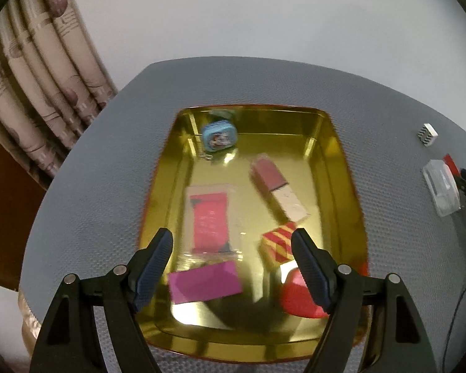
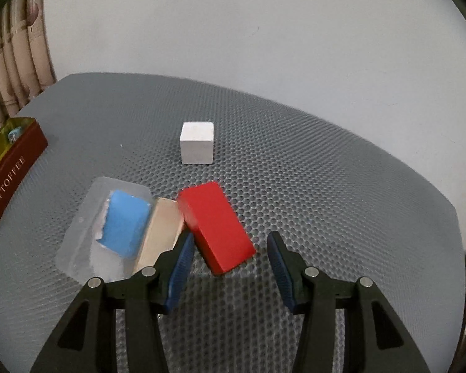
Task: Organize rigid objects
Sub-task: 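Reach the right tool to the red block and grasp it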
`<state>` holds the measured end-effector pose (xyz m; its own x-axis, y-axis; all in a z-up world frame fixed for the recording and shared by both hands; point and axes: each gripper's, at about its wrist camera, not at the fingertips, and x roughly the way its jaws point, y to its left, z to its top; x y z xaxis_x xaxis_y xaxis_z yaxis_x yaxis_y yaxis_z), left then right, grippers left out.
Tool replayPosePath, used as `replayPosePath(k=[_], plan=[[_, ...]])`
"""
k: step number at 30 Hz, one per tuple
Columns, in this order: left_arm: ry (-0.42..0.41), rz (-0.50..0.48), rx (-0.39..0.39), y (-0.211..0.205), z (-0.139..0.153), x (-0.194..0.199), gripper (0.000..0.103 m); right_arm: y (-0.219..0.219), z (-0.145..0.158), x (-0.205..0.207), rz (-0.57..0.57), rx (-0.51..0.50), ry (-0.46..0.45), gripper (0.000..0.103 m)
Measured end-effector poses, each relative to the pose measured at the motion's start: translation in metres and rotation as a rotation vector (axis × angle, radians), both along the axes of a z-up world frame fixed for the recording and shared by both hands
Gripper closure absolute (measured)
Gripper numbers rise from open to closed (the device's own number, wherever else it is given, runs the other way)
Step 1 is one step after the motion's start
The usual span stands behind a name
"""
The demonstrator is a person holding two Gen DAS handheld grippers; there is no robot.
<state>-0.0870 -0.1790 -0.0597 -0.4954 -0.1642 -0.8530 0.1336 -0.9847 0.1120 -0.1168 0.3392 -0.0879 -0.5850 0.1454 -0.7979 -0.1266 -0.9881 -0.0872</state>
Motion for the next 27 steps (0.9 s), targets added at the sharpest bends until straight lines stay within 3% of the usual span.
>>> replayPosePath(k=[7,10,14,22,27], plan=[[-0.023,-0.084,-0.020,0.052,0.001,-0.012,0.027,0.010,-0.006,-0.004,-0.034,-0.111,0.048,0.066],[-0.035,-0.131,0.009,0.079,0.001,-0.019,0.027,0.010,-0.005,0.000,-0.052,-0.133,0.063,0.070],[-0.049,-0.170,0.039,0.119,0.001,-0.033,0.027,0.004,-0.005,0.008,-0.095,-0.139,0.068,0.070],[-0.089,-0.205,0.154,0.192,-0.002,-0.057,0.027,0.001,-0.002,0.059,-0.254,-0.043,0.065,0.070],[-0.145,-0.191,0.211,0.224,-0.010,-0.078,0.024,0.008,-0.005,0.081,-0.291,-0.079,0.070,0.072]])
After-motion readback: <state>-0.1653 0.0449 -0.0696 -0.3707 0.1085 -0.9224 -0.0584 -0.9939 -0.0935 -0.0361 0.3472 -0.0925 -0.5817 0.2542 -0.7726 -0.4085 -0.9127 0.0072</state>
